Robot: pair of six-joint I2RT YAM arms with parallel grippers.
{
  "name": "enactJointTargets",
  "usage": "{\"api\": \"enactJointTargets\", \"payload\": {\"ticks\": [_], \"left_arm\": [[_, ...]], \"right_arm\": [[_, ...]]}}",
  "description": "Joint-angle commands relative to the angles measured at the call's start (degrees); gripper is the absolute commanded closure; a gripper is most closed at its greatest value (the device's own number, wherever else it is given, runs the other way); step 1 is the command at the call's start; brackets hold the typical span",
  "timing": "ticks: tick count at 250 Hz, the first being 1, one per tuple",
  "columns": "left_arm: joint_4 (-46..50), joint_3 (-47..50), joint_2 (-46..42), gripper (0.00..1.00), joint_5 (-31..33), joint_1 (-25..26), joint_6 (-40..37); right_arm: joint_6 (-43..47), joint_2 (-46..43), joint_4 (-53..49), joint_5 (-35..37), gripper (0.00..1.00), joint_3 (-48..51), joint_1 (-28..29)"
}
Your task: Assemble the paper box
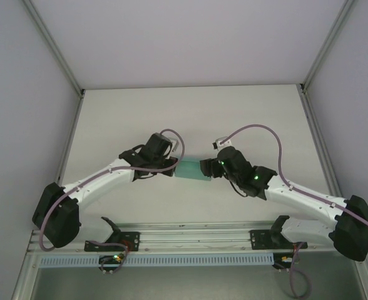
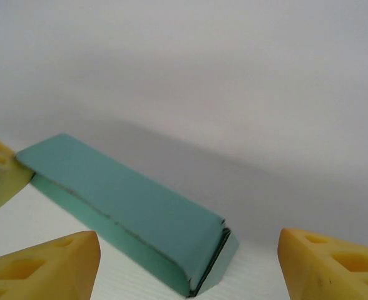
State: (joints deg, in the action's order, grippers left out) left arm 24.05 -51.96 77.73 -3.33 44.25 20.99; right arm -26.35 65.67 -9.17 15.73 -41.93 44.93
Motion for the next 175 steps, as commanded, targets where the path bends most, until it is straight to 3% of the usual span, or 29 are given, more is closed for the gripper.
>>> {"api": "enactJointTargets", "payload": {"ticks": [1,86,101,138,175], "left_arm": [[6.53,0.54,2.57,1.00,0.15,0.72,-1.45],[7.00,-0.56,1.24,1.00,0.20,0.92,-1.47],[7.46,-1.26,0.72,0.82,-1.08,0.90,-1.46],[9.39,-4.04,-2.77,0.68,-4.69,0.86,-0.94],[9.93,-6.25,-6.38,0.50,-5.55,-1.27,2.33]], "right_arm": [[-2.37,2.71,-2.21,0.03,0.26,-2.73,-1.26],[-9.54,8.36,-2.61,-2.35,0.39,2.78,-2.31],[-10.86,9.26,-2.10,-2.10,0.41,3.95,-2.31],[-12.96,10.31,-0.75,-2.68,0.50,5.62,-2.30],[-13.67,9.75,-0.33,-2.10,0.51,7.16,-2.32]]}}
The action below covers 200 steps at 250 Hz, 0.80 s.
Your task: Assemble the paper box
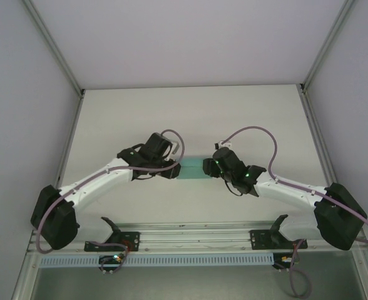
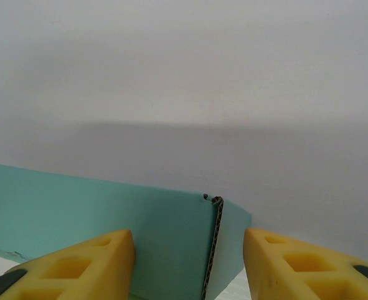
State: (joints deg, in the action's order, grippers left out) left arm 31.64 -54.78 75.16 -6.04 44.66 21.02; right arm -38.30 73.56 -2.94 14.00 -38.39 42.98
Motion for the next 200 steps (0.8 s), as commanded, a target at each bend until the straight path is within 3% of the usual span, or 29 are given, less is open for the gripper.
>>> {"api": "enactJointTargets", "payload": {"ticks": [1,11,29,65,84,95,155,171,185,200], "left_arm": [[2.27,-3.46,-3.84,0.50,-3.10,-1.86,2.38],[1.31,-3.51,-3.68,0.41,-4.67,-3.43,3.74],[-1.37,-2.90,-2.43,0.34,-7.22,-6.08,5.52],[-6.47,-1.42,2.35,0.36,-12.33,-9.19,6.18],[-10.45,0.46,4.69,0.42,-17.08,-10.29,7.11],[-12.20,1.91,5.86,0.52,-18.85,-10.80,7.81],[-24.90,13.37,9.90,0.80,-23.76,-12.57,12.37],[-27.57,16.57,10.16,0.93,-24.17,-12.71,11.58],[-27.34,18.06,10.50,1.00,-23.28,-12.86,10.44],[-28.04,19.09,10.66,1.00,-23.40,-12.85,9.05]], "right_arm": [[-1.74,1.85,-6.56,-0.33,0.51,3.65,-0.37],[-1.52,1.70,-6.64,-0.38,0.52,3.75,-0.42],[-1.30,1.70,-6.64,-0.35,0.52,3.77,-0.43],[-1.27,1.94,-6.43,-0.31,0.52,3.62,-0.45],[-1.43,2.19,-6.33,-0.37,0.53,3.63,-0.63],[-1.51,2.25,-5.93,-0.49,0.52,3.63,-0.62],[-2.04,2.38,-4.53,-2.97,0.54,5.44,-1.95],[-2.01,1.98,-2.50,-5.19,0.66,6.89,-2.86],[-2.77,1.44,0.28,-8.00,0.70,8.94,-4.27],[-3.48,0.85,4.04,-11.61,0.78,11.59,-6.17]]}}
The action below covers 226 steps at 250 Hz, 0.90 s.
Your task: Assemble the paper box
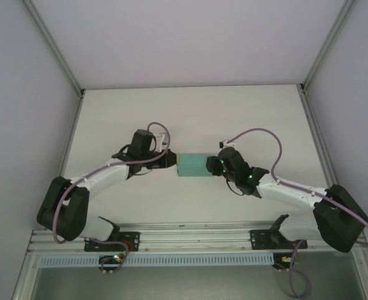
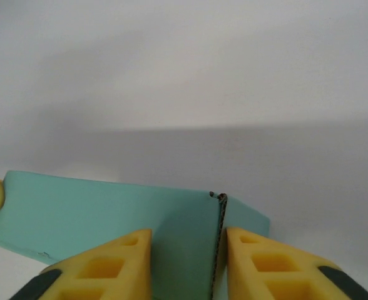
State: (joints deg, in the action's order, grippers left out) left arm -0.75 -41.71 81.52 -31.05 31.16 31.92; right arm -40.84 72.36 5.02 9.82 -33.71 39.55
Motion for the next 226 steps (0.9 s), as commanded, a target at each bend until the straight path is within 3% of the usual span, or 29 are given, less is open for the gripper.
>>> {"api": "enactJointTargets", "payload": {"ticks": [1,42,61,82,99,123,141,164,192,210,226], "left_arm": [[4.27,6.11,4.28,1.00,1.74,0.66,-1.86],[1.72,8.23,5.04,1.00,3.31,0.56,-2.68],[2.20,7.52,5.65,1.00,3.42,0.59,-2.75],[5.32,4.99,5.76,1.00,4.66,0.81,-3.87],[8.64,2.03,5.31,0.91,5.60,1.19,-5.21],[13.88,-3.15,4.71,0.82,8.09,1.44,-6.59],[15.72,-5.81,4.61,0.70,9.37,1.75,-8.07],[16.05,-6.92,4.62,0.69,9.26,1.84,-9.23],[15.99,-7.66,4.99,0.69,8.69,2.06,-9.86],[15.88,-8.32,4.68,0.55,8.29,2.13,-9.99],[15.41,-9.24,3.81,0.57,8.04,2.31,-10.25]], "right_arm": [[-1.01,2.03,-3.63,-7.66,0.79,7.13,-2.82],[-1.57,1.21,3.82,-16.15,0.96,11.30,-6.54],[-0.96,0.88,3.42,-17.67,0.95,10.90,-7.54],[0.34,0.25,0.90,-18.35,0.79,8.76,-7.73],[2.67,-0.77,-2.68,-17.58,0.69,5.84,-7.90],[9.31,-2.11,-12.20,-13.63,0.31,-1.23,-8.39],[16.38,-3.12,-17.15,-10.40,0.21,-5.98,-8.94],[28.74,-3.76,-18.91,-15.75,0.00,-10.54,-10.68],[47.24,-1.79,-21.70,-25.65,0.00,-14.75,-10.90],[57.34,0.59,-25.31,-31.97,0.00,-17.51,-10.88],[63.23,3.14,-27.15,-32.95,0.00,-20.08,-10.64]]}}
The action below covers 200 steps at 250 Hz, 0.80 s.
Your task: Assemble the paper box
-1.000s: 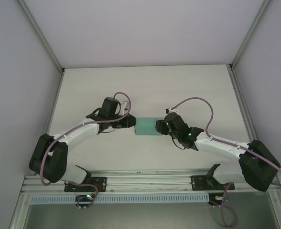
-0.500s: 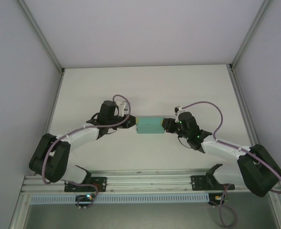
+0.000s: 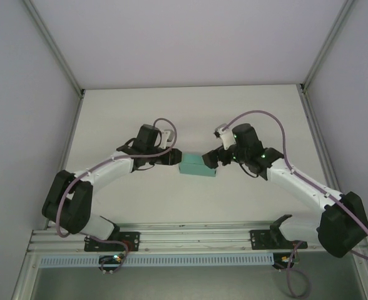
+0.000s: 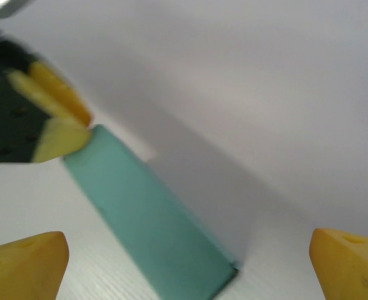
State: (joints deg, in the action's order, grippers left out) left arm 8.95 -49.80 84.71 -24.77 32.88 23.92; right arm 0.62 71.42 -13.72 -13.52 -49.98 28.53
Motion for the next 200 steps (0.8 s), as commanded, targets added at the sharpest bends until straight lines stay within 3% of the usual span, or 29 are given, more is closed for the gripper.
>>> {"api": "enactJointTargets", "payload": {"ticks": [1,20,35,52,55,59,62,93,134,162,179,200], "left_arm": [[5.63,-1.21,0.54,0.56,1.76,0.59,-2.23],[4.58,-2.82,-0.99,0.39,2.06,0.60,-1.70],[4.10,-4.47,-2.27,0.36,2.21,0.59,-1.51],[4.90,-6.36,-3.94,0.23,2.29,0.51,-2.06],[5.13,-6.50,-4.30,0.20,2.58,0.47,-2.16],[5.37,-6.74,-4.70,0.03,3.04,0.36,-2.34],[5.68,-6.94,-5.09,0.00,3.47,0.23,-2.45],[9.01,-5.61,-9.41,0.00,9.24,-2.93,-2.15],[11.17,4.66,-15.52,0.00,17.39,-12.22,2.63],[11.39,12.00,-21.38,0.00,18.39,-17.02,4.67],[11.81,15.16,-25.50,0.00,18.50,-18.86,5.57],[11.88,17.75,-30.34,0.00,18.06,-20.40,5.92]], "right_arm": [[22.04,4.21,-8.52,-9.64,0.00,-3.99,0.38],[27.70,7.84,-11.67,-11.53,0.00,-7.67,0.38],[31.32,11.36,-15.27,-11.82,0.00,-10.99,0.48],[35.16,14.89,-19.51,-10.39,0.00,-14.27,0.60],[35.83,15.31,-20.14,-9.89,0.00,-14.80,0.56],[36.49,16.13,-20.86,-9.01,0.01,-15.42,0.65],[36.89,16.65,-21.32,-8.31,0.00,-15.82,0.66],[40.83,20.50,-23.27,-5.13,0.00,-18.82,0.78],[43.06,26.16,-24.55,-2.06,0.04,-22.18,2.82],[43.89,30.45,-26.11,1.27,0.16,-24.34,4.32],[43.79,32.55,-26.52,4.08,0.31,-25.07,5.10],[42.55,33.01,-24.53,7.11,0.42,-25.26,5.63]]}}
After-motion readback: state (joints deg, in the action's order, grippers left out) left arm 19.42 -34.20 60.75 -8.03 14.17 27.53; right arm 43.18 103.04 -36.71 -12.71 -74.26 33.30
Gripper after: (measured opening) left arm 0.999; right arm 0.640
